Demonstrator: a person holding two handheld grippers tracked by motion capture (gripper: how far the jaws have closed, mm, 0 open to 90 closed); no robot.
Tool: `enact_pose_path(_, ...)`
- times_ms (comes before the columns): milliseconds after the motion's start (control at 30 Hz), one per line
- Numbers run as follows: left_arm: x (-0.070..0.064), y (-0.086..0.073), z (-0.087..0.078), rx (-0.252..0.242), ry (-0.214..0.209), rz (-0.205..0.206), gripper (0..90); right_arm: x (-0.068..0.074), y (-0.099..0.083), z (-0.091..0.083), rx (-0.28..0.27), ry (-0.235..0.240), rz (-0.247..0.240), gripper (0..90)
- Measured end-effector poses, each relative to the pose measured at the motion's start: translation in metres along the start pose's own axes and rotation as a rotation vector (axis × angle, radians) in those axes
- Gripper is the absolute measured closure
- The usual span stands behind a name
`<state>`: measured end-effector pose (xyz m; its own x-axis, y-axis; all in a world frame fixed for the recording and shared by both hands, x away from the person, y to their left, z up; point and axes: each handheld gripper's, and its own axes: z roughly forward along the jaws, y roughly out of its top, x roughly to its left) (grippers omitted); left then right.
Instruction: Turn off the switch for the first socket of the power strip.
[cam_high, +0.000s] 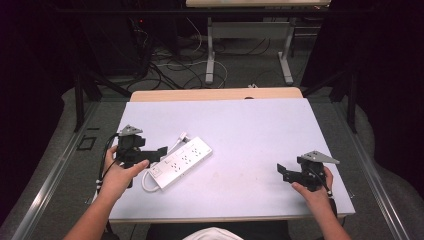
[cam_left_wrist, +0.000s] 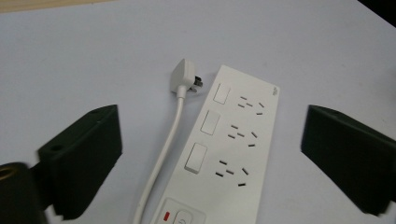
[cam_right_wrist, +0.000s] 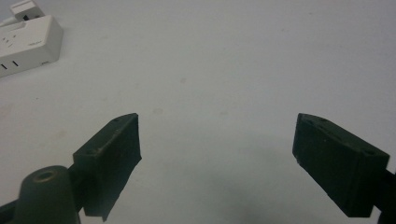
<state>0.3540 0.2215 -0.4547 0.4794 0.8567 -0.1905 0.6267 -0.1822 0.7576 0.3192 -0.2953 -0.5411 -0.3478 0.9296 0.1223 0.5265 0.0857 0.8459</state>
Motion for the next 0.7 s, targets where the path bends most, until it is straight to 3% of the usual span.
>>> enact_pose_path(100, 0.002, -0.004, -0.007, -0.039, -0.018, -0.026, 0.3, 0.0, 0.0, 0.0, -0.001, 0.003, -0.002, 14.5)
enact_pose_path(267, 0.011, -0.012, -0.018, -0.088, 0.008, -0.033, 0.3, 0.001, 0.0, 0.0, 0.0, 0.006, -0.002, 14.6)
enact_pose_path(433, 0.022, -0.023, -0.023, -0.122, 0.014, -0.099, 0.3, 0.001, 0.0, 0.0, 0.0, 0.003, 0.001, 14.6)
enact_pose_path(700, 0.036, -0.041, -0.027, -0.148, 0.056, -0.153, 0.3, 0.002, 0.0, 0.0, 0.002, 0.003, -0.003, 14.6)
